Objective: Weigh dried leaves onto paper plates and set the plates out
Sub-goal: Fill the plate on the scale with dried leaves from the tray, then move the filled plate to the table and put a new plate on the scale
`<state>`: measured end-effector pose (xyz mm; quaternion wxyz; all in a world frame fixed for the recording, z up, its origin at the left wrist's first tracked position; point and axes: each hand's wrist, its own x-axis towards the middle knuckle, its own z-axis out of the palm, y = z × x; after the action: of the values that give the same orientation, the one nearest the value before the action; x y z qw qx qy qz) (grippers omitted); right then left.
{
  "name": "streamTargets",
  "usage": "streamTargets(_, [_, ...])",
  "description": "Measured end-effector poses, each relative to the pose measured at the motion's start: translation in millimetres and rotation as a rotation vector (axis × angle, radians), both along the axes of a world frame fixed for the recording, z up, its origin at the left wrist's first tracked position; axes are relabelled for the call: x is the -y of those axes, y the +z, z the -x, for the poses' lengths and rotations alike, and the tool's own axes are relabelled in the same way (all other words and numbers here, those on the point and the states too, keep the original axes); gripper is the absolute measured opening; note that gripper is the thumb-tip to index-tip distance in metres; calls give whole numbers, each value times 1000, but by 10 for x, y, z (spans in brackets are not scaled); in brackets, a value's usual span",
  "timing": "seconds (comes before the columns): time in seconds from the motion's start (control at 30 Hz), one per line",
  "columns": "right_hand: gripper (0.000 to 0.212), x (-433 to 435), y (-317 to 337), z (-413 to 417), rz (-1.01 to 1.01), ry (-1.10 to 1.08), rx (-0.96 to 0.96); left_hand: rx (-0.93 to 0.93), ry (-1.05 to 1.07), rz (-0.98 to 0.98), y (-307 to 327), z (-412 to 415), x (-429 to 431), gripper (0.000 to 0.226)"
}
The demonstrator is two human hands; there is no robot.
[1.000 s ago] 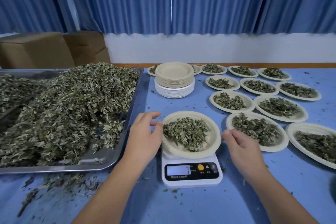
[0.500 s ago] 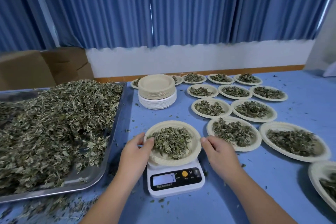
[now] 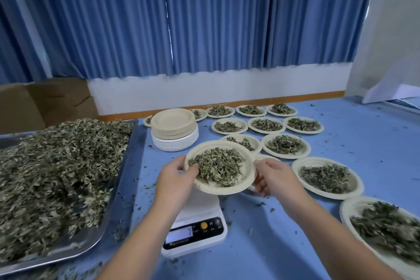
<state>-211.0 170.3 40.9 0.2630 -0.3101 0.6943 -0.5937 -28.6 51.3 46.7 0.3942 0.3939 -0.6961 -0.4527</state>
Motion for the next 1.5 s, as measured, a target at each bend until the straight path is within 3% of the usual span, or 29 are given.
streamTargets(0.17, [19, -313, 337, 400, -9, -46, 188, -67, -85, 12, 146, 590, -189, 16])
streamTargets(0.43, [22, -895, 398, 1200, 37, -203, 301, -259, -86, -235, 51, 1430, -421, 17])
streamTargets(0.7, [15, -1141, 307, 2241, 91, -396, 389, -220, -71, -122, -268, 1615, -503, 16])
streamTargets(0.93, [11, -1071, 65, 2855, 23, -555, 426, -186, -123, -35, -309, 1671, -523, 20])
streamTargets(1.3, [9, -923, -220, 3154, -70, -595, 457, -187, -154, -12, -349, 1737, -491, 17])
streamTargets(1.5, [21, -806, -198, 3106, -138, -586, 417, -193, -155, -17, -363, 1723, -501, 20])
